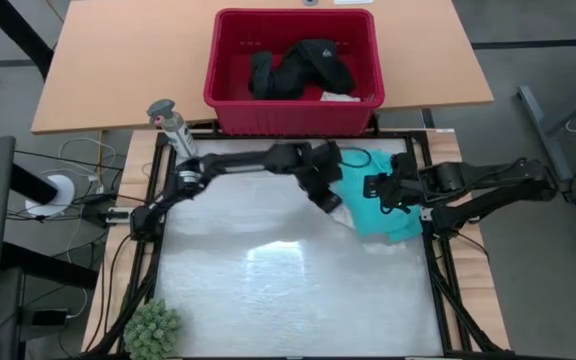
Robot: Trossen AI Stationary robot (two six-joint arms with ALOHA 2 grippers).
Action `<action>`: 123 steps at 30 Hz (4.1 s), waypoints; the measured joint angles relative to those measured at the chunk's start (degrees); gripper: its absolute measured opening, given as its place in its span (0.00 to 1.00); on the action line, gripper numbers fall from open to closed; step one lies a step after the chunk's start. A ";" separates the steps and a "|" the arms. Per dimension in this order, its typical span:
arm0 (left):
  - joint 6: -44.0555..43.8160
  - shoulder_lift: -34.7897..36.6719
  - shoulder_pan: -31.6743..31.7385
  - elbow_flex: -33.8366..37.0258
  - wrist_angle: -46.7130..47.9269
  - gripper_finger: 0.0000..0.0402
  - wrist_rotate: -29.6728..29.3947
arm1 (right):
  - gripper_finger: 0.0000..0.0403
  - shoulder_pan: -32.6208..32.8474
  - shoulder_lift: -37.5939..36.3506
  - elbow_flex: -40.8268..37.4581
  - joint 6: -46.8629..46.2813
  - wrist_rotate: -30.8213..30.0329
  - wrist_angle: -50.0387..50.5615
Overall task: Fold Laundry from Bin
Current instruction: Stack the light blue shorts on top of the white underwear, then fold the black shorts
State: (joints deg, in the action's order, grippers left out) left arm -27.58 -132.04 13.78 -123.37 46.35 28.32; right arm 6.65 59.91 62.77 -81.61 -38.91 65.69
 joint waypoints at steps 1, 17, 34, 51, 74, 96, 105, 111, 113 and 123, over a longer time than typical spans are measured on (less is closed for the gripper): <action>2.28 1.98 0.76 0.00 3.46 0.00 -1.92 | 0.27 0.15 0.27 -0.34 -0.72 -0.67 -0.08; 17.59 29.97 3.69 -0.04 15.65 0.00 -21.14 | 0.08 -25.81 19.75 -3.31 10.34 6.51 -5.23; 20.00 40.18 3.45 -0.02 23.04 0.00 -21.54 | 0.10 -45.37 36.33 -6.43 21.53 14.58 -14.61; 25.65 43.32 3.53 0.04 25.04 0.00 -20.61 | 0.04 -29.08 15.71 -1.14 17.79 8.04 -5.12; 25.97 45.53 3.50 0.00 21.75 0.00 -20.13 | 0.08 -8.51 49.30 -4.33 -19.04 14.59 9.97; 32.96 40.99 4.53 0.00 13.54 0.04 -26.23 | 0.21 -14.30 14.75 -5.67 -4.63 7.30 12.34; 42.04 35.90 12.60 -0.04 0.42 0.32 -25.21 | 0.21 -10.05 -2.62 -5.62 2.24 1.71 -0.25; 43.97 27.63 18.79 0.04 -6.37 0.51 -29.18 | 0.21 -10.03 -5.77 -5.62 13.14 1.43 -11.70; 44.62 25.15 20.81 0.04 -9.94 0.55 -35.70 | 0.21 -9.99 -5.93 -5.62 15.66 1.44 -13.73; 23.54 18.52 32.73 0.07 -9.42 0.59 -18.84 | 0.21 -11.40 -4.67 -3.25 29.31 1.41 -25.29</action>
State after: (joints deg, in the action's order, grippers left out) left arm -4.04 -113.52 46.51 -123.31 36.93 9.49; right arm -4.75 55.24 59.51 -52.30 -37.50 40.41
